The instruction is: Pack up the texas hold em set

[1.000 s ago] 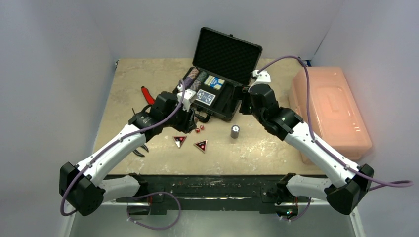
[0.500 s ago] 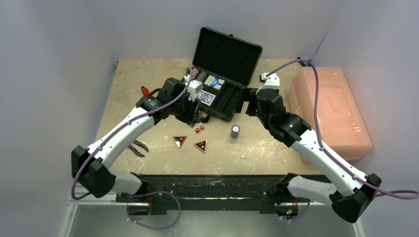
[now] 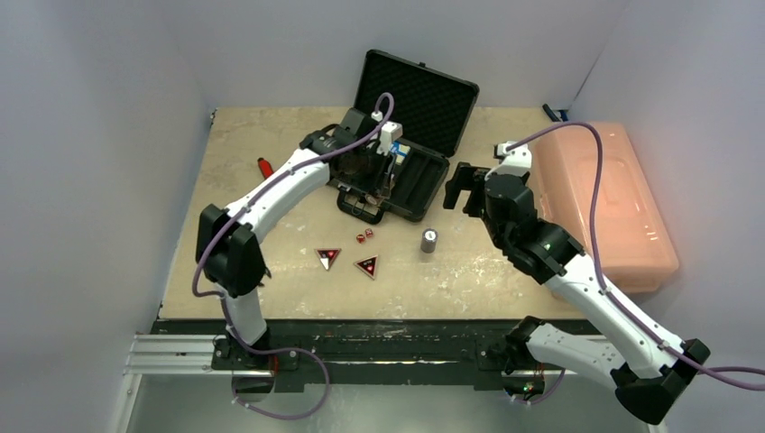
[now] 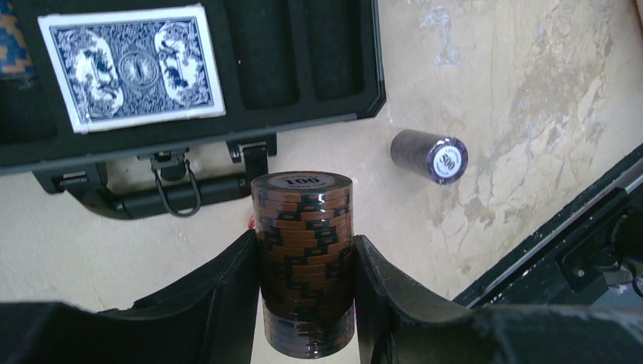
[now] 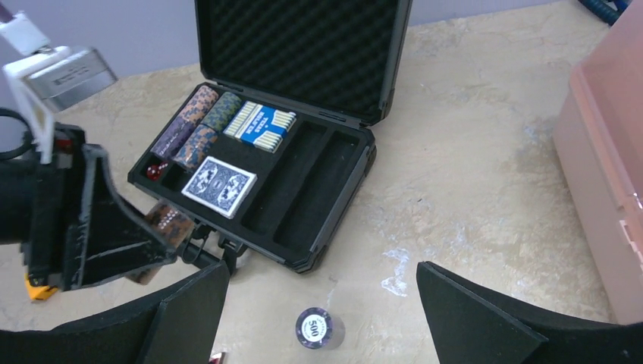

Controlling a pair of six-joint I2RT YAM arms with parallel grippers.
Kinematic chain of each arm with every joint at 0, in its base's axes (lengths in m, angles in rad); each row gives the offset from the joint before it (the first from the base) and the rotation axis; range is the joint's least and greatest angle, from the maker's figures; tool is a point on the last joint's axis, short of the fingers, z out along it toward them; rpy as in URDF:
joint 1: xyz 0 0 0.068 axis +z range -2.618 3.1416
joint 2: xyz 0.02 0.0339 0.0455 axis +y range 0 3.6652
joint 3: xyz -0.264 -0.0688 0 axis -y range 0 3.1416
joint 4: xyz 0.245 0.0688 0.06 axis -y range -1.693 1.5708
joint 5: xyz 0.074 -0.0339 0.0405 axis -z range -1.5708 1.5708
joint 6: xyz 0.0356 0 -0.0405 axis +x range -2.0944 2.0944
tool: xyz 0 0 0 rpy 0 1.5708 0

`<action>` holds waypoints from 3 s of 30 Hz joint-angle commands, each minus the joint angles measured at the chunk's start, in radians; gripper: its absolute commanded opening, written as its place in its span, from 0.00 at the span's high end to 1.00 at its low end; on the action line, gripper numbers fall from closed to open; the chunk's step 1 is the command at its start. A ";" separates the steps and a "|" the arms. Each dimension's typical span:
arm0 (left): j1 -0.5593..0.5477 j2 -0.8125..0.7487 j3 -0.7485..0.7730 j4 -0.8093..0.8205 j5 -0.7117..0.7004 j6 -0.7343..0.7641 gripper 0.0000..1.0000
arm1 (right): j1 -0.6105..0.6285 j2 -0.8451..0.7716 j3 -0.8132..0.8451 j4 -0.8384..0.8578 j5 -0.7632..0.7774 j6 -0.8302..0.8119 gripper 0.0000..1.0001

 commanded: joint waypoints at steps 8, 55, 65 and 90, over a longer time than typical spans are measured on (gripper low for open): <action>-0.018 0.215 0.316 -0.035 -0.003 0.055 1.00 | 0.000 -0.065 -0.026 0.036 0.072 -0.022 0.01; -0.028 0.695 0.785 0.160 -0.150 0.096 1.00 | 0.000 -0.129 -0.039 -0.042 0.119 -0.059 0.01; -0.030 0.720 0.797 0.214 -0.178 0.090 1.00 | 0.000 -0.133 -0.037 -0.053 0.119 -0.065 0.01; -0.033 0.746 0.795 0.267 -0.209 0.077 0.74 | -0.001 -0.142 -0.041 -0.065 0.118 -0.066 0.01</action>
